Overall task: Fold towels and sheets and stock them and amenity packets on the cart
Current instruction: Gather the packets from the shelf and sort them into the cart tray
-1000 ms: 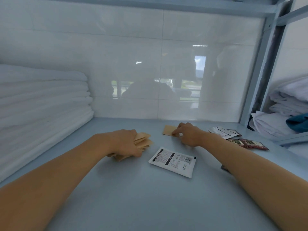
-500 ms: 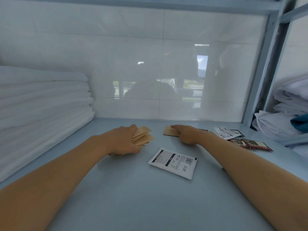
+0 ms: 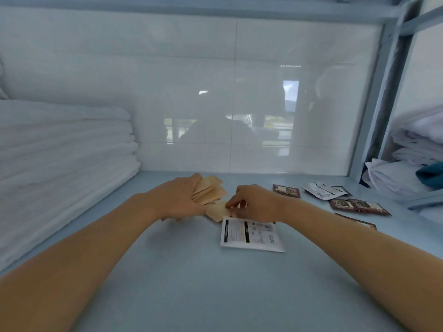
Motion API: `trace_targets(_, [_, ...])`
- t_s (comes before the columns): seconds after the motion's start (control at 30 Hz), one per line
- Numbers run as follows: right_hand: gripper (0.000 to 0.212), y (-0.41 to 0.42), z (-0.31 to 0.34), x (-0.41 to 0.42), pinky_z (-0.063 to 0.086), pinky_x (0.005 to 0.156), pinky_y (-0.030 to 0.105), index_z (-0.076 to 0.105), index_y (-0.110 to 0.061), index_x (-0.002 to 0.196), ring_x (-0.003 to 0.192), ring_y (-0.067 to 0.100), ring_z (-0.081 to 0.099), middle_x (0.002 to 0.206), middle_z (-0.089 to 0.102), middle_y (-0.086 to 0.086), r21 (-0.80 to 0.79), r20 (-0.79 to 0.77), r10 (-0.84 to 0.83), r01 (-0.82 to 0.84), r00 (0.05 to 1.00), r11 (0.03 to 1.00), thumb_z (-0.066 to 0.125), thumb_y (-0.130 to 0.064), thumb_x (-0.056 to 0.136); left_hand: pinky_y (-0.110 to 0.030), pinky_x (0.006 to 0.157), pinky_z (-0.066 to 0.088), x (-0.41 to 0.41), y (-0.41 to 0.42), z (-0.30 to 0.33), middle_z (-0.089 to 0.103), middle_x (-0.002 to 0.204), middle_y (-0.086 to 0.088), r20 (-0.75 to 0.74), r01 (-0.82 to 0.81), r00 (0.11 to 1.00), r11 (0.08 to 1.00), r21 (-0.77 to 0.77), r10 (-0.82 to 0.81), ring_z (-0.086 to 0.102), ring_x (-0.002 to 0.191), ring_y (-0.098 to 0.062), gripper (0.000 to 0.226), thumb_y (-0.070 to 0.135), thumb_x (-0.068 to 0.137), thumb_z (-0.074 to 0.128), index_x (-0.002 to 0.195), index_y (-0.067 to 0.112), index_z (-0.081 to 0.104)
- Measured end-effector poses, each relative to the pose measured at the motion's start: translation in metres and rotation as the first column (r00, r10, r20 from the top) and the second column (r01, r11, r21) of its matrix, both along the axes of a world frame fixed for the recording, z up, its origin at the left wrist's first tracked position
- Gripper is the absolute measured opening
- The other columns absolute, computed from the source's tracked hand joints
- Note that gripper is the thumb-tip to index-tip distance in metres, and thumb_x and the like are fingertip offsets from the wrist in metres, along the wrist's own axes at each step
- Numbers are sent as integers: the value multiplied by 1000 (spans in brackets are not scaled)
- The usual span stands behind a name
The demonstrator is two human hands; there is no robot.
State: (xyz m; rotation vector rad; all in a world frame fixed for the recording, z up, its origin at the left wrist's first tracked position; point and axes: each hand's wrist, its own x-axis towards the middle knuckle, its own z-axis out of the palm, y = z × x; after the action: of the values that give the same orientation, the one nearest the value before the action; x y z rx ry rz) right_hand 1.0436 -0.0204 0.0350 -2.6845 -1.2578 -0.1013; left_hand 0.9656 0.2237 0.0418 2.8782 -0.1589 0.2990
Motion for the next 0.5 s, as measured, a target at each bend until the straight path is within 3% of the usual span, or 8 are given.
trace_targets(0.1, [33, -2, -3, -25, 47, 99, 30, 71, -17, 130, 109, 16, 61, 124, 65, 0, 60, -20, 18, -16, 1000, 998, 59, -21, 100, -25, 49, 46, -8, -8, 5, 63, 87, 7, -29, 26, 999, 997, -77, -28, 64, 64, -8, 46, 58, 66, 67, 103, 41, 46])
trace_targets(0.17, [38, -11, -3, -36, 46, 105, 32, 67, -14, 134, 118, 18, 60, 134, 63, 2, 53, -23, -3, 4, 1000, 999, 54, -11, 99, -23, 45, 44, -11, -17, 4, 64, 86, 7, -51, 34, 998, 995, -97, -39, 64, 63, -7, 45, 61, 63, 67, 98, 40, 48])
trace_targets(0.27, [37, -33, 0, -49, 44, 106, 33, 64, -22, 137, 123, 15, 55, 135, 59, -4, 33, -43, -13, 14, 999, 999, 55, -24, 102, -32, 63, 50, -11, -32, -4, 62, 92, 9, -69, 52, 996, 997, -50, -55, 62, 78, -9, 57, 72, 60, 60, 103, 38, 47])
trace_targets(0.37, [36, -45, 1, -61, 45, 104, 41, 64, -23, 127, 116, 16, 57, 124, 59, -5, -27, -135, 7, -10, 991, 1000, 52, -47, 103, -36, 76, 52, -8, -39, -13, 58, 97, 10, -53, 90, 995, 996, -12, -90, 59, 85, -10, 58, 71, 63, 57, 108, 37, 44])
trace_targets(0.5, [38, -43, 0, -64, 45, 101, 42, 62, -25, 129, 108, 17, 55, 111, 54, -4, -74, -126, 24, -34, 992, 997, 50, -50, 103, -38, 83, 51, 0, -39, -22, 56, 100, 10, -42, 110, 993, 994, 5, -109, 57, 91, -10, 55, 82, 68, 59, 103, 44, 41])
